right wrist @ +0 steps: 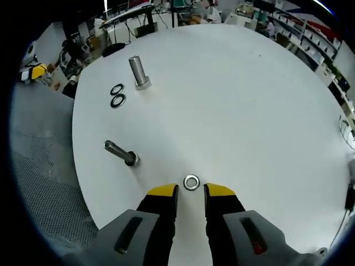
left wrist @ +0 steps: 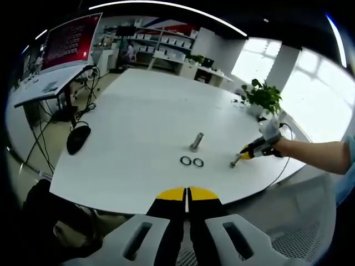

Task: Place the washer onto the threaded stud by aligning its center hole with the stud, sliding it down to the base, and recovering from edge contact or off-axis alignment until the washer reaches the visible bottom stop.

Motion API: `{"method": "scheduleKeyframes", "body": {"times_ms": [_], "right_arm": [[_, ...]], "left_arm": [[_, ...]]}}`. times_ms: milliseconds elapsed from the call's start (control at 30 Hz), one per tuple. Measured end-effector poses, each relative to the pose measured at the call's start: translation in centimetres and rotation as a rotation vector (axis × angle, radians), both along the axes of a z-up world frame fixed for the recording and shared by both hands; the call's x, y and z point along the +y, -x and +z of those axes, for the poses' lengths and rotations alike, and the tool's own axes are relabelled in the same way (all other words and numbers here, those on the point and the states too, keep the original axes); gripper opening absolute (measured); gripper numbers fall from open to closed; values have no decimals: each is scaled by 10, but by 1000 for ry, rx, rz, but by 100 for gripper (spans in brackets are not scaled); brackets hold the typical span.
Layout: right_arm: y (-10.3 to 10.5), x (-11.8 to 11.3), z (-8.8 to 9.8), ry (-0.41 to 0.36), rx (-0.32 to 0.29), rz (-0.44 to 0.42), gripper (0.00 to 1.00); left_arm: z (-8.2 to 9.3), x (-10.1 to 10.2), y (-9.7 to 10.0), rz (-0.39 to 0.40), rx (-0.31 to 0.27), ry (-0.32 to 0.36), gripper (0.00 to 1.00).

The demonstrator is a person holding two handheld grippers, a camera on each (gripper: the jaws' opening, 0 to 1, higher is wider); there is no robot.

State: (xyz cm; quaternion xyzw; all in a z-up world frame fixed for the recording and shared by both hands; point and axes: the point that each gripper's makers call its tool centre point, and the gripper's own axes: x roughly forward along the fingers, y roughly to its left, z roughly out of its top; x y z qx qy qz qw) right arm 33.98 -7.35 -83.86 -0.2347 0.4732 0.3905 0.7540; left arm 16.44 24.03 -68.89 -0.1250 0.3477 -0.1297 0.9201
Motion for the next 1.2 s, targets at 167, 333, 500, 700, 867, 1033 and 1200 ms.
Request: {"method": "scheduleKeyframes", "body": {"times_ms": [167, 333, 500, 700, 867, 1033, 1200], "right_arm": [[2, 1, -1, 4, -3, 17, 21], [-1, 1, -2, 18, -11, 21, 19], [-3, 2, -2, 25, -19, 17, 17], [-3, 3, -2, 21, -59, 34, 14], [-2, 2, -2, 46, -60, 19, 13], [2, 3, 4, 30, -58, 12, 13], [9, 7, 12, 6, -40, 26, 13]], "left_arm": [[0, 0, 0, 1, 2, -2, 0], [-1, 0, 0, -3, 4, -5, 0], [-1, -1, 1, -9, 7, -8, 0], [-1, 0, 1, -8, 7, -7, 0], [-1, -1, 1, -10, 7, -7, 0], [-1, -1, 1, -11, 6, -5, 0], [-1, -1, 1, -12, 6, -5, 0]]}}
